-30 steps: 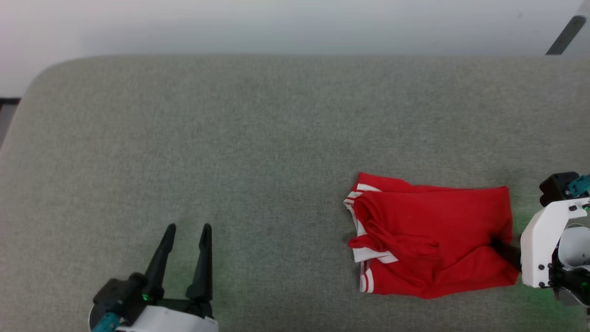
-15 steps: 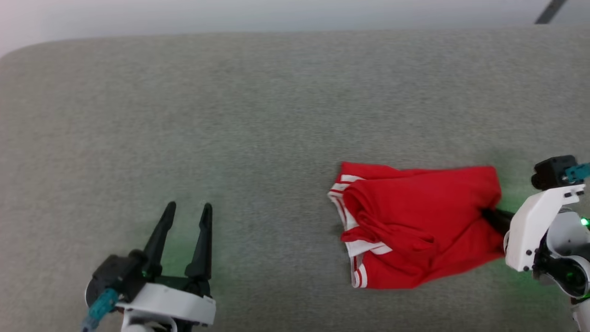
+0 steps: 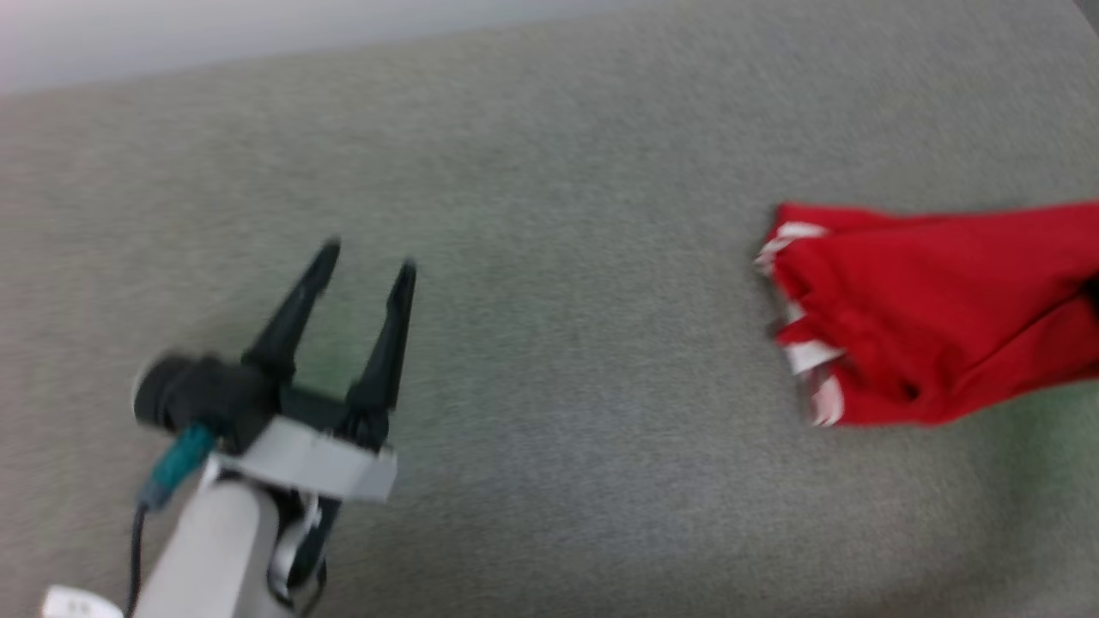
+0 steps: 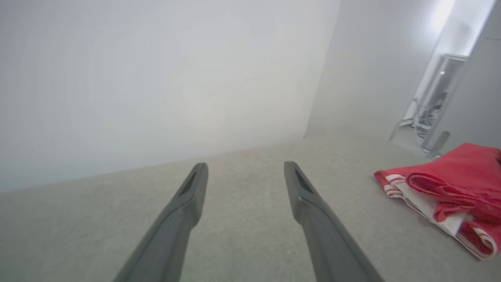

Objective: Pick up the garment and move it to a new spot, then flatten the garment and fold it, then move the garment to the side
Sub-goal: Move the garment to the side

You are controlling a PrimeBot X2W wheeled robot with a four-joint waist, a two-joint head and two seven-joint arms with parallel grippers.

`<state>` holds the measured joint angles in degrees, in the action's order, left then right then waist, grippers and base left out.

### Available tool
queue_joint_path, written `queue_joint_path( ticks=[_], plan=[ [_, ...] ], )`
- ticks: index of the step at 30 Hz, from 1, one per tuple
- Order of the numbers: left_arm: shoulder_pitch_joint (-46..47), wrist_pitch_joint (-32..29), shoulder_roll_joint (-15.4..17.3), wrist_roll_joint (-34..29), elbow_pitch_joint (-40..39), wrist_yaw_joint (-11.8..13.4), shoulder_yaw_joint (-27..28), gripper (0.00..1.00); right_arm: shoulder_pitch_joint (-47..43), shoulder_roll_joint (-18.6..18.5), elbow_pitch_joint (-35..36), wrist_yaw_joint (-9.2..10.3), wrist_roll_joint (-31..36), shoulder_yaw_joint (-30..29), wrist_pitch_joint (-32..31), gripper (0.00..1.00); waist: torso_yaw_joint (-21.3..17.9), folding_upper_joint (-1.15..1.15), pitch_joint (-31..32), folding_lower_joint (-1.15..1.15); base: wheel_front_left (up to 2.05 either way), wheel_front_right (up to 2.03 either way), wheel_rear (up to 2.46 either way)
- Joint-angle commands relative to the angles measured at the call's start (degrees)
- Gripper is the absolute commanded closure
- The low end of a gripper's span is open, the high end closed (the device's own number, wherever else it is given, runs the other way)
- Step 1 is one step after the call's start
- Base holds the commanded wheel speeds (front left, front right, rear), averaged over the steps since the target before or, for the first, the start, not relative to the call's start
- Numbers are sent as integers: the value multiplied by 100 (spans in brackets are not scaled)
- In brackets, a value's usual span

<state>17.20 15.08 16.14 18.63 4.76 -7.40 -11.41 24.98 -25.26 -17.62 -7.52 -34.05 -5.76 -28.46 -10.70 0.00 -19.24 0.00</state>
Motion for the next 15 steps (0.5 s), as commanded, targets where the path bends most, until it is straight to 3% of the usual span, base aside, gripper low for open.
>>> queue_joint_path(
  ticks=[1, 7, 15],
  plan=[
    [246, 5, 105, -24, -25, -11, -85, 0, 196, -38, -68, 6, 77, -112, 83, 100, -514, 0, -504, 0, 0, 0, 0],
    [1198, 3, 397, 2, -72, -11, -596, 0, 915, -268, -607, 6, 510, -490, 431, 100, -654, 0, -942, 0, 0, 0, 0],
    [1947, 4, 561, 60, -188, -12, -875, 0, 1926, -618, -1530, 7, 1403, -729, 1085, 100, -426, 0, -1318, 0, 0, 0, 0]
  ],
)
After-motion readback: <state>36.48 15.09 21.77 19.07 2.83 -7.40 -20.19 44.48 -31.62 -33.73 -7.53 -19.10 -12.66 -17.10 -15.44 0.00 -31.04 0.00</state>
